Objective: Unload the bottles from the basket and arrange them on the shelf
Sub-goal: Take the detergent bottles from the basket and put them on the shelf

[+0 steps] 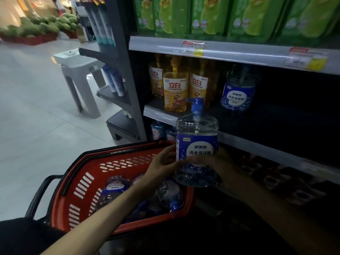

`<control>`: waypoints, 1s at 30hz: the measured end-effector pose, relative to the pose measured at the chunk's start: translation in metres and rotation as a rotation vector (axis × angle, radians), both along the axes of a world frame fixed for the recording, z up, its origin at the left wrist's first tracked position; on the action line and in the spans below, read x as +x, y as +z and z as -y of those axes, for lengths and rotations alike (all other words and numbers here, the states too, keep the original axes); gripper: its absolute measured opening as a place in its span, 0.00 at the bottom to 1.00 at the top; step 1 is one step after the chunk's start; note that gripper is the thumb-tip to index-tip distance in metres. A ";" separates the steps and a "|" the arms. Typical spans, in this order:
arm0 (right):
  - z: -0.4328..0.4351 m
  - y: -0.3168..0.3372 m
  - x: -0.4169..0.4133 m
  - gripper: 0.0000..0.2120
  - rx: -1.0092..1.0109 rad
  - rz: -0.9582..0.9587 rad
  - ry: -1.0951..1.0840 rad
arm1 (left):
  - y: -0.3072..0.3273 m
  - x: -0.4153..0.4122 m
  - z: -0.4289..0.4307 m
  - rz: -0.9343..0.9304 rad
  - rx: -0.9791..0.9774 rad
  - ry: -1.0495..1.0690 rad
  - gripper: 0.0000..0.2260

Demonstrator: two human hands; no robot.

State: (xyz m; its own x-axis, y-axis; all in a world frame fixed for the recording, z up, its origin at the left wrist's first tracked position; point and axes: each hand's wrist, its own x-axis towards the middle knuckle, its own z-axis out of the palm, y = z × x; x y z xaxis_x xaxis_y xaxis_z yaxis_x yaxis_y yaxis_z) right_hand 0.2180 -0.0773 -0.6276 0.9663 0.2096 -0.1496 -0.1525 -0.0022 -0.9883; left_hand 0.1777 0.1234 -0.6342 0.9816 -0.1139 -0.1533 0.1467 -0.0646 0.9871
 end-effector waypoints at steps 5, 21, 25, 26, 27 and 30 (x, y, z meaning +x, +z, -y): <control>0.026 -0.003 -0.006 0.23 0.043 -0.046 -0.037 | 0.008 0.004 0.033 0.106 0.104 -0.140 0.28; 0.137 -0.007 -0.011 0.53 -0.082 0.006 0.061 | 0.034 0.060 0.123 0.229 0.227 -0.281 0.33; 0.143 -0.020 -0.008 0.31 0.182 -0.068 -0.159 | 0.046 0.082 0.142 0.274 0.286 -0.350 0.32; 0.147 -0.023 -0.006 0.35 0.179 -0.056 -0.164 | 0.050 0.089 0.149 0.288 0.300 -0.354 0.30; 0.151 -0.022 -0.006 0.38 0.167 -0.063 -0.178 | 0.054 0.095 0.156 0.294 0.303 -0.362 0.29; 0.162 -0.013 0.000 0.36 0.231 -0.034 -0.253 | 0.071 0.115 0.180 0.295 0.316 -0.410 0.26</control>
